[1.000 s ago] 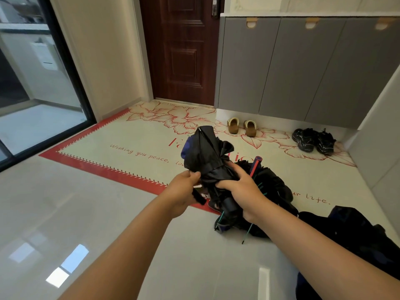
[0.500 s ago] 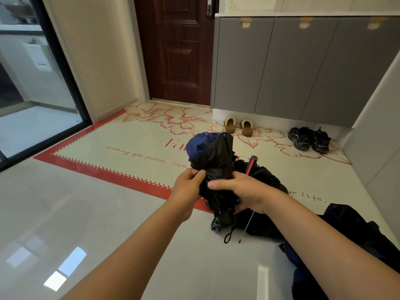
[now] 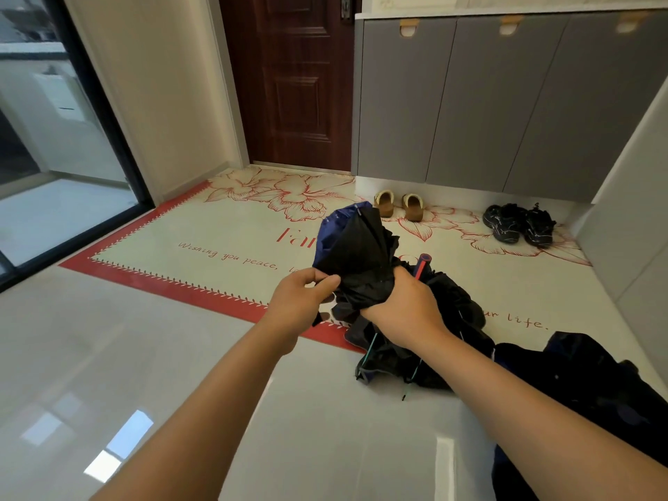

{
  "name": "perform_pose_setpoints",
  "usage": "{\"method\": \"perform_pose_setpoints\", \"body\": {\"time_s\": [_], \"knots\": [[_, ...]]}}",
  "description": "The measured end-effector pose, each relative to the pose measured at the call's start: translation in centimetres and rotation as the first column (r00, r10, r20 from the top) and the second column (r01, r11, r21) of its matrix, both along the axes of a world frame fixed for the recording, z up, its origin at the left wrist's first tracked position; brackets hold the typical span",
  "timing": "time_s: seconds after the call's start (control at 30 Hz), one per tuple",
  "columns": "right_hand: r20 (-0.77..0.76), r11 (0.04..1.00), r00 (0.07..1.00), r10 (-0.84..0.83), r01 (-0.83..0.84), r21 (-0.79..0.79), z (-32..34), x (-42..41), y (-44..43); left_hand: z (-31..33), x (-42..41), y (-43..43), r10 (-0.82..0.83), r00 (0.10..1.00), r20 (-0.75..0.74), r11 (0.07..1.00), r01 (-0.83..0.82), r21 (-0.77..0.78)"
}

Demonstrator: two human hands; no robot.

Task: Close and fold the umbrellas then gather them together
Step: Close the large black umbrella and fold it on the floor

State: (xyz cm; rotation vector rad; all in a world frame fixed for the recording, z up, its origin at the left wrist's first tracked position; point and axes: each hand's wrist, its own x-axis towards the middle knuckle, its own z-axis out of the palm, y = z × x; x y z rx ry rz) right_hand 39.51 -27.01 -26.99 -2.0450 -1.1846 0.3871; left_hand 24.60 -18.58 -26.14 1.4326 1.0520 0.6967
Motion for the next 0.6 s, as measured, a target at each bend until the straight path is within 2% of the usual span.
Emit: {"method": "perform_pose_setpoints", "body": {"time_s": [0.1, 0.23, 0.37, 0.43, 0.5, 0.6], "knots": [[-0.042, 0.999, 0.999, -0.033, 0.032, -0.025, -0.1, 0.5, 0.2, 0.2, -0.6, 0.4, -0.004, 0.994, -0.111, 0.999, 0.010, 0.049], [-0.288, 0.999, 0.957, -0.049, 0.047, -0.012, -0.2, 0.8, 0.8, 0.2, -1.7, 1.3, 0.005, 0.991, -0.132, 0.999, -0.011, -0.041], [-0.487, 0.993, 0.872, -0.049, 0.097, 0.073, -0.3, 1.3, 1.5, -0.1, -1.2, 0.9, -0.010, 0.996, -0.092, 0.986, -0.005, -0.167], [-0.562, 0.993, 0.827, 0.020, 0.050, 0.110, -0.2, 0.9, 1.4, -0.5, -1.0, 0.8, -0.005, 0.998, -0.067, 0.980, -0.009, -0.201], [-0.660, 0.991, 0.743, 0.111, -0.028, 0.134, -0.2, 0.2, 1.1, -0.8, -0.9, 0.7, -0.008, 1.000, -0.014, 0.969, 0.004, -0.245], [-0.764, 0.984, 0.619, 0.180, -0.130, 0.126, -0.6, -0.7, 0.8, -1.1, -0.7, 0.5, -0.007, 0.988, 0.153, 0.946, 0.056, -0.318]]}}
